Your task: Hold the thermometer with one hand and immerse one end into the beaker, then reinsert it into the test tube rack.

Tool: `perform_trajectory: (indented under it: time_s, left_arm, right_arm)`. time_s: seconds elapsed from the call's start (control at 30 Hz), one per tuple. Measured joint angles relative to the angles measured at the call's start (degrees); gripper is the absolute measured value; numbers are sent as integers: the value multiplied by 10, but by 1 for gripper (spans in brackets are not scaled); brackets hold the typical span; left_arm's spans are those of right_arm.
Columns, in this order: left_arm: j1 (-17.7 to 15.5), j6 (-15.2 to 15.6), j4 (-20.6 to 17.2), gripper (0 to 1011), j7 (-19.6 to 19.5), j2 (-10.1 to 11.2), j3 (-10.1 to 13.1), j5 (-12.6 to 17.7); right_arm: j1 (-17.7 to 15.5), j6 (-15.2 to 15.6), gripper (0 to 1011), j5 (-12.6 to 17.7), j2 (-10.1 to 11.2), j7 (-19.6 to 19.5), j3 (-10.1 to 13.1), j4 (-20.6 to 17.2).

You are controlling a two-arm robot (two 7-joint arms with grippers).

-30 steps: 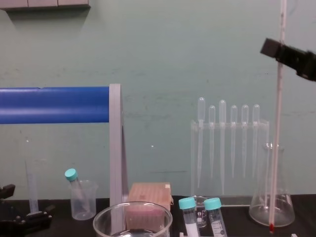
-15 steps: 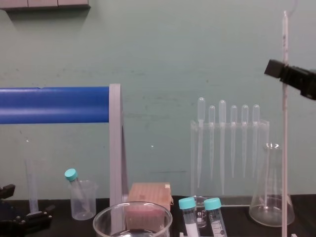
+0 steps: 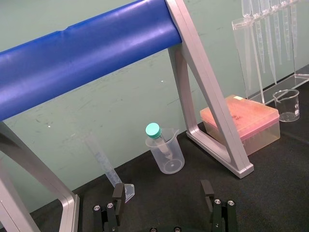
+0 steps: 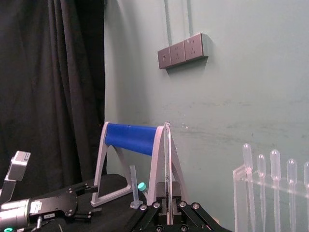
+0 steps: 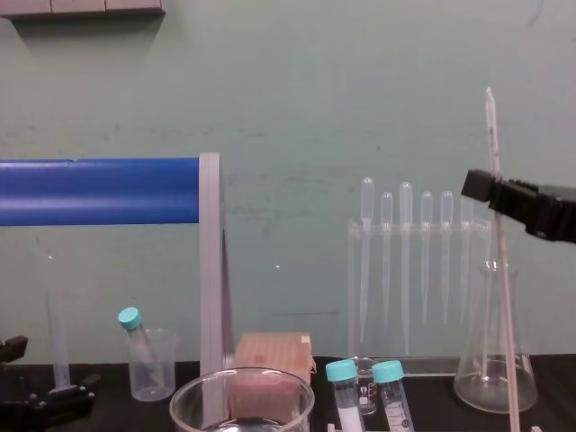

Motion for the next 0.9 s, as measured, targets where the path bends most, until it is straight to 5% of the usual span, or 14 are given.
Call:
perform_trajectory:
  time_s: [0.9]
  left_arm:
    - [0,0,0,1008,0,0,0,0]
  right_arm:
    - [4,-1,56,3,-10,5,-6,21]
